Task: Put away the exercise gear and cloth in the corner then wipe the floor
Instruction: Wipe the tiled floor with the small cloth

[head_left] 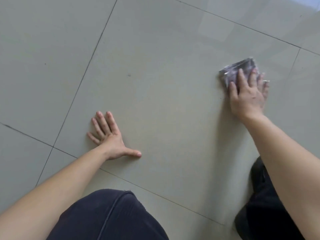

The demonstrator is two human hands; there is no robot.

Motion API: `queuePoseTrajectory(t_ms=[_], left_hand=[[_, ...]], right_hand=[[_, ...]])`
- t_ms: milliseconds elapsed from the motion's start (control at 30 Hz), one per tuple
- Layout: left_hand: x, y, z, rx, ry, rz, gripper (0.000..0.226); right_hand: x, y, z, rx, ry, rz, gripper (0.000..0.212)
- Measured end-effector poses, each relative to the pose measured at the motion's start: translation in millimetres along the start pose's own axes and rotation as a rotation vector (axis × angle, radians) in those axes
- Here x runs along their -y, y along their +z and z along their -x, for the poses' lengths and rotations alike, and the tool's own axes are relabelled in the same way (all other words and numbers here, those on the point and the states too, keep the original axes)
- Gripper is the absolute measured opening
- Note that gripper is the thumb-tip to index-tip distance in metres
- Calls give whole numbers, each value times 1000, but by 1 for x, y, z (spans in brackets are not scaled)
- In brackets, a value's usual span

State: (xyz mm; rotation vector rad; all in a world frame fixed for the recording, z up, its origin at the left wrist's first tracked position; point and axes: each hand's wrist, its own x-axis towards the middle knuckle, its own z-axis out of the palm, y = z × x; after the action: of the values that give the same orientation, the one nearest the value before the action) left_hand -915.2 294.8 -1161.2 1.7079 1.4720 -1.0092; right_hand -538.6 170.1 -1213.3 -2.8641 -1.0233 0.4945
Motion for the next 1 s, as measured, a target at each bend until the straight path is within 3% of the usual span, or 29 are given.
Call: queuePoseTrajectory(t_ms=[67,167,233,367,500,567,700,800,867,1000], left_hand=[[0,0,0,-13,-3,-3,177],[0,0,0,-22,-2,-2,177],[0,0,1,-30,-1,-3,177],[0,0,2,-42,-5,4,177],[2,3,4,-59,10,16,178],[5,4,4,-82,31,34,178],[24,10,6,-249,89,91,163],[46,12,6,-406,-48,308,162],[56,18,0,-406,-144,415,171],[60,25,-13,-430,-159,424,175]], right_hand=[[-8,-11,-12,-8,238,-35,63],[30,-1,-3,-18,300,-84,59],[69,15,20,7,114,-91,58],[143,44,79,145,-460,-3,59],[157,35,81,247,-726,102,55],[145,26,58,242,-700,103,55],[122,7,8,178,-359,35,57],[132,7,1,170,-205,22,58],[157,21,16,118,-243,25,58],[245,62,74,134,-594,54,60]])
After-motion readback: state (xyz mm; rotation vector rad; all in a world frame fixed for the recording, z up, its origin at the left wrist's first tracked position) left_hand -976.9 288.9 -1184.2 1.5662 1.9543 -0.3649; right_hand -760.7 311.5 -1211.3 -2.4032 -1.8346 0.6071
